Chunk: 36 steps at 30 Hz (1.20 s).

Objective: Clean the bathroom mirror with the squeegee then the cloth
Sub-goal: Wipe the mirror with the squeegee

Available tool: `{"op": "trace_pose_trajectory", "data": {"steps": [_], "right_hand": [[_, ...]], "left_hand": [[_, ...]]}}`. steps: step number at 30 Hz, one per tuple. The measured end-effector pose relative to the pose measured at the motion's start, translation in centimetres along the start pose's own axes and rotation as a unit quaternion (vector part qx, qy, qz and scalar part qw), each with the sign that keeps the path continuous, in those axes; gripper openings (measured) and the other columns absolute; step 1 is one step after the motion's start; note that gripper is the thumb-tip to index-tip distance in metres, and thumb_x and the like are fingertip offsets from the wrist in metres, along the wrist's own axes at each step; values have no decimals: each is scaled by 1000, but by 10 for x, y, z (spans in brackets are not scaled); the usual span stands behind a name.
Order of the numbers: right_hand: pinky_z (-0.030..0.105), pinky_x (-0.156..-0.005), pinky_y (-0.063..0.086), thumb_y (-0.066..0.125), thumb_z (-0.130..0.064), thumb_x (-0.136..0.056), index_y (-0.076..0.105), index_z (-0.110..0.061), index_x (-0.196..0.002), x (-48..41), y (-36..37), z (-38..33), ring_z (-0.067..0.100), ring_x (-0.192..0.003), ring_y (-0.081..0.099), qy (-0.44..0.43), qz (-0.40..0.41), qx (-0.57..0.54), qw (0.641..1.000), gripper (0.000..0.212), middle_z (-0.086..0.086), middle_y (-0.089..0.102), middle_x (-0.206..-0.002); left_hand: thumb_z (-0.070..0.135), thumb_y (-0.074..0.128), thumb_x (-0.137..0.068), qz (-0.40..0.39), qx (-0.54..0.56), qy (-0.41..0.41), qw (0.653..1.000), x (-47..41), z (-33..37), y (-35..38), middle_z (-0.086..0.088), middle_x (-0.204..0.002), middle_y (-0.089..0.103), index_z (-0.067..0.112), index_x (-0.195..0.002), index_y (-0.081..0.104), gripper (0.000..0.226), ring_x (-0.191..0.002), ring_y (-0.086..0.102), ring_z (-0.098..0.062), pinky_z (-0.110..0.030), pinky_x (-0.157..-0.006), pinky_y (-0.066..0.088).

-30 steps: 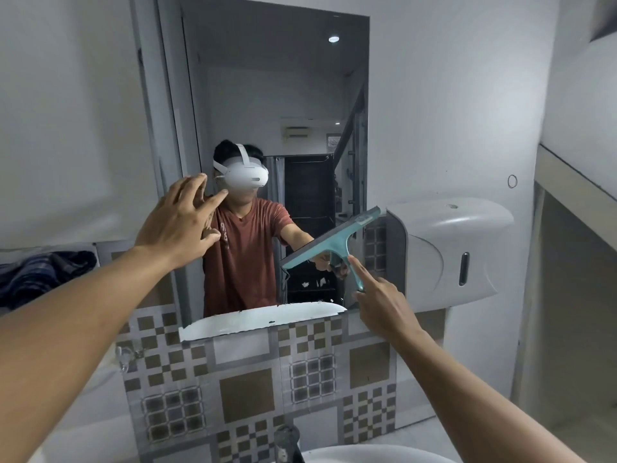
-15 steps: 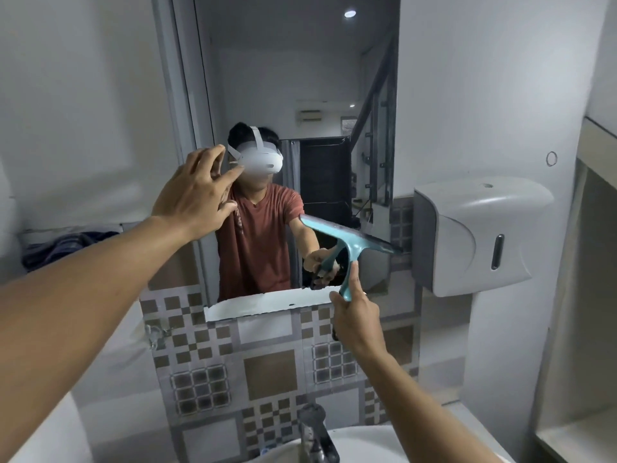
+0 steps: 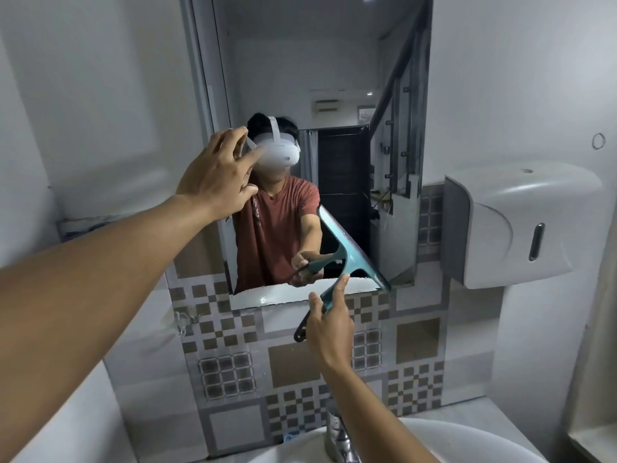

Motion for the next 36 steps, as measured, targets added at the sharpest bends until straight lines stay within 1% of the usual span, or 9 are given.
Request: {"op": "trace_pose_trajectory", "data": {"steps": [3,8,10,14,18,21,27,31,36], "right_hand": [[15,-53,50,50,-28,-105,-1,-35,-157,15,17,-5,7,-60,52,5,-25,-29,999,74,-9,53,-70],[41,-70,62,51,-30,-104,-8,-44,-155,36,57,7,22,-74,67,5,-64,-9,998,79,-4,60,-79],[44,-70,61,50,-31,-104,-10,-47,-153,37,67,11,23,-74,68,8,-62,-6,998,80,-1,62,-79],[42,-66,61,50,-30,-104,-10,-43,-154,41,74,10,28,-72,68,0,-66,-17,998,79,4,63,-75],[42,-66,60,50,-26,-104,-9,-44,-156,48,80,19,20,-69,64,-23,-92,17,995,80,4,63,-78],[35,-72,59,51,-19,-104,-13,-46,-153,62,90,24,12,-74,60,-44,-142,61,987,85,1,62,-87],[29,-79,53,47,-23,-105,-17,-41,-152,65,89,33,11,-80,55,-61,-145,146,977,82,4,57,-96],[17,-65,45,44,-21,-106,-17,-44,-151,69,77,46,7,-73,48,-50,-164,194,966,79,3,53,-105],[17,-57,44,43,-18,-107,-21,-49,-144,68,69,48,10,-66,45,-51,-168,217,960,80,1,49,-102]], "left_hand": [[30,80,-79,3,7,-5,1000,0,-1,1,-18,-150,36,16,-145,49,75,-137,34,-39,-56,-100,47],[32,78,-81,-2,4,-3,1000,0,-3,3,-15,-151,35,18,-146,47,74,-138,32,-38,-57,-98,49],[33,78,-81,-1,3,-4,1000,0,-5,3,-14,-152,35,20,-147,47,74,-140,32,-37,-56,-97,50],[31,77,-82,7,10,-8,1000,2,-3,6,-15,-153,34,16,-145,48,72,-141,31,-37,-54,-103,47],[31,78,-82,8,20,-15,1000,8,1,15,-15,-153,35,14,-145,48,72,-141,30,-37,-54,-106,45],[33,79,-81,9,22,-16,1000,8,0,16,-13,-153,35,16,-146,47,75,-142,29,-36,-53,-106,46],[32,77,-82,14,19,-17,1000,10,-1,18,-13,-156,32,17,-148,45,74,-144,28,-35,-51,-105,45],[30,75,-83,34,13,-26,999,16,1,22,-17,-152,36,15,-145,48,69,-138,34,-38,-51,-110,41],[32,71,-86,41,32,-38,998,23,2,30,-17,-154,34,16,-146,46,67,-140,32,-38,-50,-111,41]]}}
Point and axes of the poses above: each hand's wrist, its own x-axis away from the middle knuckle, its own y-axis out of the palm, z = x × y, the point moved 8 cm from there along -x, towards the middle knuckle
